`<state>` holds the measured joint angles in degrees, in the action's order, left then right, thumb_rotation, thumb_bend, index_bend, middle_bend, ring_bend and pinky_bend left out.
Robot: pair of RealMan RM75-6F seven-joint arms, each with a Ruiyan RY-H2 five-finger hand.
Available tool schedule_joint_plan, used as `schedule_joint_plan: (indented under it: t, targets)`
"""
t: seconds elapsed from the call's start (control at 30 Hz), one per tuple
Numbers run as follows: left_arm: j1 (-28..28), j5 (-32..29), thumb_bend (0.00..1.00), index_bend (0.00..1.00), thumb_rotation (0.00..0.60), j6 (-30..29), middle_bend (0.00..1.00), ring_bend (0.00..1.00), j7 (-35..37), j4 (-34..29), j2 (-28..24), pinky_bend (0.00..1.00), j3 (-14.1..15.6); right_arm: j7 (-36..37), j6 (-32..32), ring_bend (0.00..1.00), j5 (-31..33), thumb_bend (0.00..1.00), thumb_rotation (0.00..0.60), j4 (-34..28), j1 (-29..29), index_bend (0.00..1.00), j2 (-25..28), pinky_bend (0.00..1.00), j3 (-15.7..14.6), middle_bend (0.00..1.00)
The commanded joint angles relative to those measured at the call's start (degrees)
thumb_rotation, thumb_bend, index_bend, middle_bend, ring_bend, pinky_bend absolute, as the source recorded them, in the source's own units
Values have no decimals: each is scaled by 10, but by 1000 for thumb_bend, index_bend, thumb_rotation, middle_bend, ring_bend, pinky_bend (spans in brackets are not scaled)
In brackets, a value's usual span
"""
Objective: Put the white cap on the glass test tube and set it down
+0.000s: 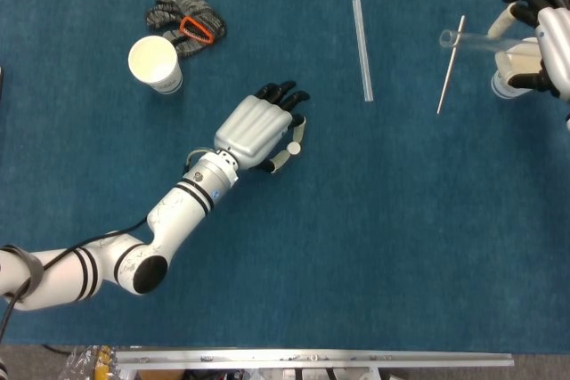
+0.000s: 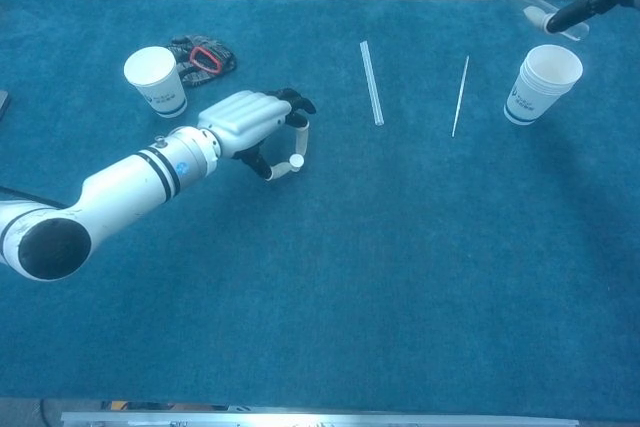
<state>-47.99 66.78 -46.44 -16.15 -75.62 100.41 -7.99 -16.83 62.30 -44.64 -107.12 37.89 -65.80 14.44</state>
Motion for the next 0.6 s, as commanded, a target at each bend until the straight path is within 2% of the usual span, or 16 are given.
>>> schedule_joint_plan:
  t: [0.03,0.17,0.27,0.6]
  targets:
    - [1,-5,359,456,600,3,127,0,3,-7,-5,86,-1,1,-1,53,0,449,600,-2,0,651,0,164,0,248]
    - [7,-2,363,456,600,-2,130,0,8,-32,-31,87,2,5,-2,53,-4,449,600,-5,1,651,0,164,2,248]
    - [17,3,364,456,600,-11,134,0,13,-69,-70,87,5,12,-6,53,-4,449,600,-4,1,653,-1,164,3,248]
    - [62,12,370,456,600,-41,149,0,58,-259,-267,87,4,51,-41,53,-3,449,600,3,11,655,-30,164,8,248]
